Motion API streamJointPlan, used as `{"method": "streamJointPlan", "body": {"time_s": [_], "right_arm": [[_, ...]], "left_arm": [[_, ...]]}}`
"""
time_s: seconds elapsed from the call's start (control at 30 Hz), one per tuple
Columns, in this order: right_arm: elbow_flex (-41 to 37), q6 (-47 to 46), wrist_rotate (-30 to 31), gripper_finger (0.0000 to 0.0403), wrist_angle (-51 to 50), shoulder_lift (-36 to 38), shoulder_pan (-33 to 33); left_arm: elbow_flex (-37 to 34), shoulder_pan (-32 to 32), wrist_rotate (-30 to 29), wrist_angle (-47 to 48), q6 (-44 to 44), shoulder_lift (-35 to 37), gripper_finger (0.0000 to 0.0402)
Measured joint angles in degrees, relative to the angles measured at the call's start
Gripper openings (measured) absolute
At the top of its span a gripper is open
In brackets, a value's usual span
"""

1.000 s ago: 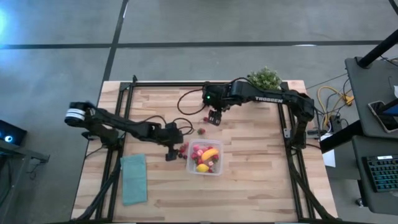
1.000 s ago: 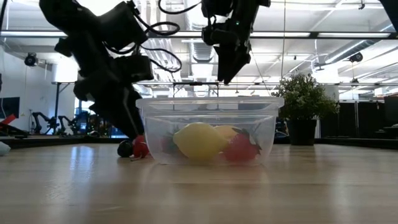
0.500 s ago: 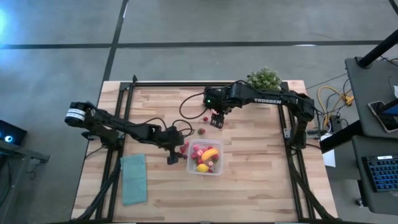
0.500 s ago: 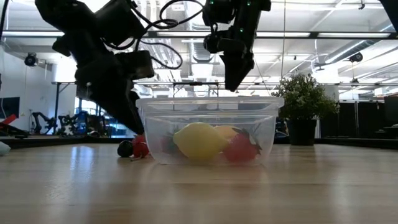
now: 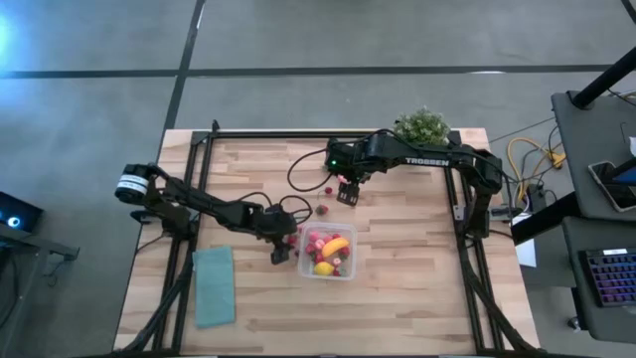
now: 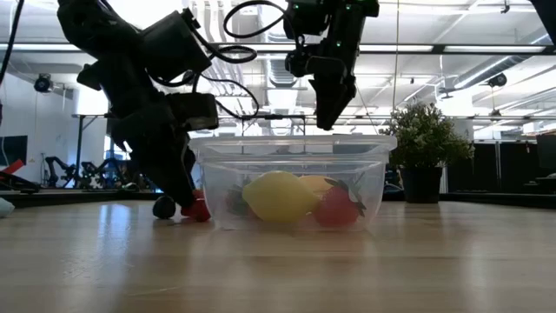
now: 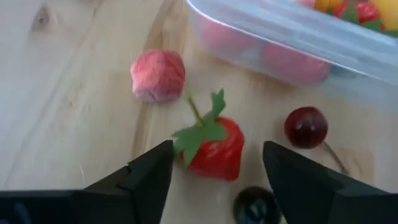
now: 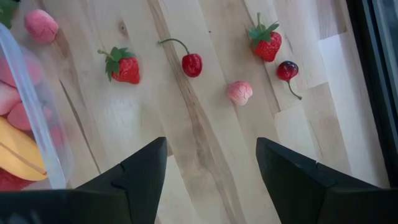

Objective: Pick and placing Produce into tupperware
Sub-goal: Put the red strawberry into the transparent container

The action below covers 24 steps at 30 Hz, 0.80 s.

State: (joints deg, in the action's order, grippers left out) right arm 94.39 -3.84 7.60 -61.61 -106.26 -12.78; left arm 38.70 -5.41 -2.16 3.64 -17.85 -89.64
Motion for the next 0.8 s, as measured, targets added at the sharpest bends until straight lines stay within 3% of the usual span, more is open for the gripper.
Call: {"method": "streamJointPlan", "body": {"time_s": [0.43, 0.8], "right_arm": [[0.0, 1.3, 0.0, 0.0238, 0.1, 0.0, 0.0], [0.0, 1.3, 0.0, 0.0241, 0.1, 0.0, 0.0]], "left_arm": [[0.0, 0.0, -1.4, -0.2, 0.2, 1.4, 0.0143], [0.0, 0.0, -1.4, -0.2, 0.2, 1.6, 0.0117]]}}
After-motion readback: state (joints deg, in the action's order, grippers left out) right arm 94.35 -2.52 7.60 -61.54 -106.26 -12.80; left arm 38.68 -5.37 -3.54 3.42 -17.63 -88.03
